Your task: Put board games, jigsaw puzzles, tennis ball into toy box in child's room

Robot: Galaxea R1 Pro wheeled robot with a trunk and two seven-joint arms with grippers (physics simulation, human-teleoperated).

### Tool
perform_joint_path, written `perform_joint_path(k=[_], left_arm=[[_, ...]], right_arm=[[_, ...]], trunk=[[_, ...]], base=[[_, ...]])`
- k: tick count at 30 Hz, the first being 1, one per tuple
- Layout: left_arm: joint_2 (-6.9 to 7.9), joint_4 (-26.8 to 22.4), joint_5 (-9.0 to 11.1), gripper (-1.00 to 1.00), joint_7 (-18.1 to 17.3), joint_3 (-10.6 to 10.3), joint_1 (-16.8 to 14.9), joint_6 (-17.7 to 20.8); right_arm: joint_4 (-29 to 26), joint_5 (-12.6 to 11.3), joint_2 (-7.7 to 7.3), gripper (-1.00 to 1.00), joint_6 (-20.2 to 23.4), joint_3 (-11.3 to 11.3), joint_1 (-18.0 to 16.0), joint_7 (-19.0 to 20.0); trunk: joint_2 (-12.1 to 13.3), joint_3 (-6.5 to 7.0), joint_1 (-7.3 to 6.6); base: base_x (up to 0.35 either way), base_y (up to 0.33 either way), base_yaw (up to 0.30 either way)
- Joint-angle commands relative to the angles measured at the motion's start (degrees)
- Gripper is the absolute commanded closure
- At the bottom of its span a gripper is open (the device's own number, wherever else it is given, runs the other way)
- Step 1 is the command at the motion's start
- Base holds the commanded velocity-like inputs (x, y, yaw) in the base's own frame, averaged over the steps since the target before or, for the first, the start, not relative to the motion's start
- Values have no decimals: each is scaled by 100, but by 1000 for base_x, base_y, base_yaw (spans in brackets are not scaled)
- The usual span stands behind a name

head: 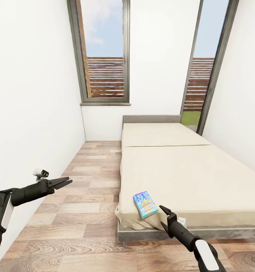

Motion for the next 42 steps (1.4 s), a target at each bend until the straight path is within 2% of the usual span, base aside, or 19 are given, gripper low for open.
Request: perform_joint_path(k=[1,11,23,42], left_arm=[[1,0,-5,-100,-24,-1,-3,63],[1,0,-6,-100,-24,-2,-3,61],[1,0,-14,-100,-24,-3,-3,63],[1,0,-9,-100,-24,-1,-3,59]], right_arm=[[16,-3,14,-100,44,-19,-5,7],[281,-8,30,-100,-48,293,-23,-2],[360,35,169,-100,-293,354,-31,-3],[364,40,184,-100,-322,463,-31,6]], trunk=[[-3,-6,-1],[-3,-6,-1],[-3,-6,-1],[-3,-6,-1]], base=[[-3,2,0],[-1,0,0],[0,0,0],[15,0,0]])
